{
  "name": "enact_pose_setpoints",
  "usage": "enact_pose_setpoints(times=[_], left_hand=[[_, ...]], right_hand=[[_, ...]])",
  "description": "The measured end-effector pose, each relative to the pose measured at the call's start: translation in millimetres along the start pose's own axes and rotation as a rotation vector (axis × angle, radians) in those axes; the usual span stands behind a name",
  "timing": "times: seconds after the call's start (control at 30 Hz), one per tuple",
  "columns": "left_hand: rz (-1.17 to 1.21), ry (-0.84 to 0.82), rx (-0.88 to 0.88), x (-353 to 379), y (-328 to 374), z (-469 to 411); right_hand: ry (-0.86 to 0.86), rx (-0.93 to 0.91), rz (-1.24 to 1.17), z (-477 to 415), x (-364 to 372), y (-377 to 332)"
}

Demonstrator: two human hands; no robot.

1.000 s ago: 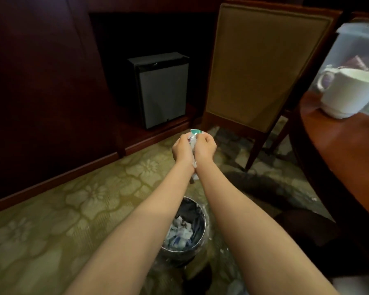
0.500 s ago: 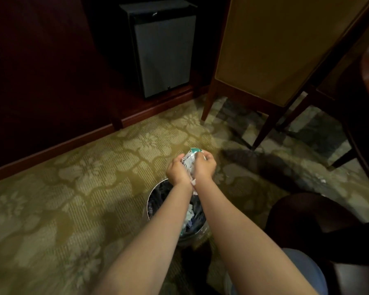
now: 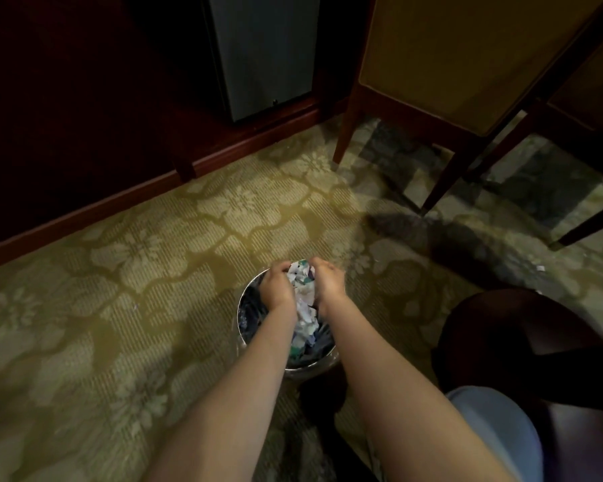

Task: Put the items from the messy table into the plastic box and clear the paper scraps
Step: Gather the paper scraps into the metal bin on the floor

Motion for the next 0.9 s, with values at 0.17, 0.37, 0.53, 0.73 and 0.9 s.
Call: enact_pose_setpoints(times=[0.17,0.37,0.53,0.73,0.9], left_hand=[[-0.07,-0.035,-0.045,-4.4,-8.7,-5.3],[-0.191,-0.066,-0.034,-10.5,-1.5,-4.5],[-0.18,-0.11,-0.004,-7.8,15.0,13.0],[-0.165,-0.144,0.073,-1.6,44.5,42.0],[-0.128,-0.206,0.151,3.7,74.0,74.9]], right_hand=[[-0.074,0.112,0.109,1.6,-2.3,13.1],[-0.1,0.15,0.12,12.4,-11.1,8.2],[-0.105,0.098,0.15,22.3,-18.4,-7.8],[-0.122,0.001,0.113,48.4,-26.9,-39.4],[-0.12,-0.102,0.046,78.2,-34.5,-72.1]])
Point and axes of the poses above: each hand's wrist, its own z-axis away from the middle knuckle, its own x-axis out of the palm, y = z × x, the point moved 6 cm from there along -z, towards the middle knuckle, and after that the axes turned 5 degrees about -z, right-handed, at the moved point
